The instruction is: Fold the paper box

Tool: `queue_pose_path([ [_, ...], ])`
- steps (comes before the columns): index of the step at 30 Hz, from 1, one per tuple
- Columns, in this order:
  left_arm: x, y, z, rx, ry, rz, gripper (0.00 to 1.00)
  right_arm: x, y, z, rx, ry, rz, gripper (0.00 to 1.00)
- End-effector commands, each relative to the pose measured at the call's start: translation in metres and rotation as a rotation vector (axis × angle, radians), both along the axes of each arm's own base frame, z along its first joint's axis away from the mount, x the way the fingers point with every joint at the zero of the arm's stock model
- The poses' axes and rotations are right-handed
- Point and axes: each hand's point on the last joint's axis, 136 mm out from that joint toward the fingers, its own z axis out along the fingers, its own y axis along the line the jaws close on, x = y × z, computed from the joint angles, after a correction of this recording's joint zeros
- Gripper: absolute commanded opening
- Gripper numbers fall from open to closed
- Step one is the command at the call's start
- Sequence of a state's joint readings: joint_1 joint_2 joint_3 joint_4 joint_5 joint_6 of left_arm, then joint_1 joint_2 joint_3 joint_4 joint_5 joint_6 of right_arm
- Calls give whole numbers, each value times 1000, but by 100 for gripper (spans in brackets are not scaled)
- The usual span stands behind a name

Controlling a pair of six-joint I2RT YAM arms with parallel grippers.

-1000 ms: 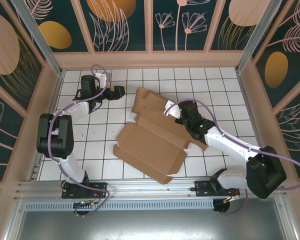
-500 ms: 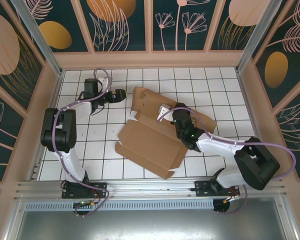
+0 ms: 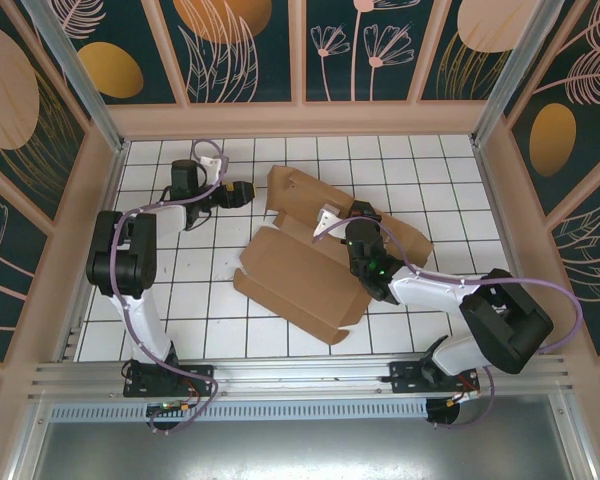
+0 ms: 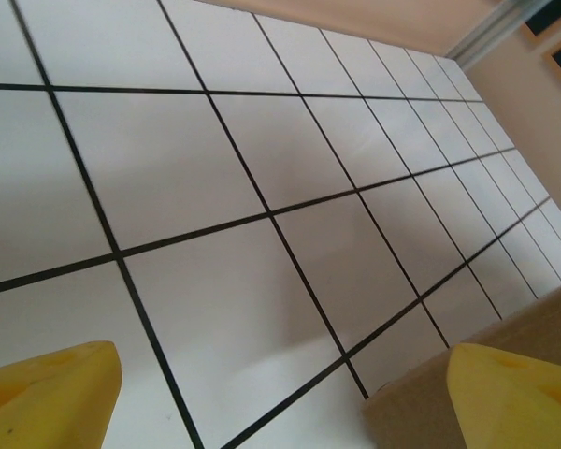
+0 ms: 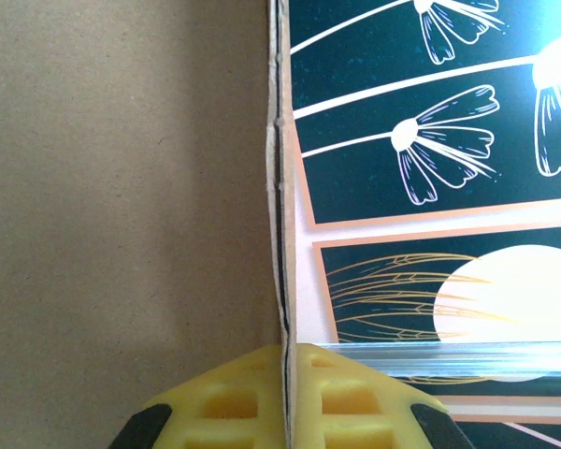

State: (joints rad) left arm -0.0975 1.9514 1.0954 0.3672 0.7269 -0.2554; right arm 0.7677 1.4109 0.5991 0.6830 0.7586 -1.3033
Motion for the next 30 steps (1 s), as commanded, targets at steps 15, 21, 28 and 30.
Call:
queue_pose_path([
  [15,-25,-61,33,-46,-288,-397,87,-1,4,3,59,-21,7,0],
  [21,-39,-68,37,-91,-286,-488,81,-1,3,-2,57,-3,5,0],
  [28,-53,-71,31,-93,-251,-608,82,0,2,-3,52,3,3,0],
  [30,-57,-71,29,-90,-247,-640,81,0,2,-3,38,1,5,0],
])
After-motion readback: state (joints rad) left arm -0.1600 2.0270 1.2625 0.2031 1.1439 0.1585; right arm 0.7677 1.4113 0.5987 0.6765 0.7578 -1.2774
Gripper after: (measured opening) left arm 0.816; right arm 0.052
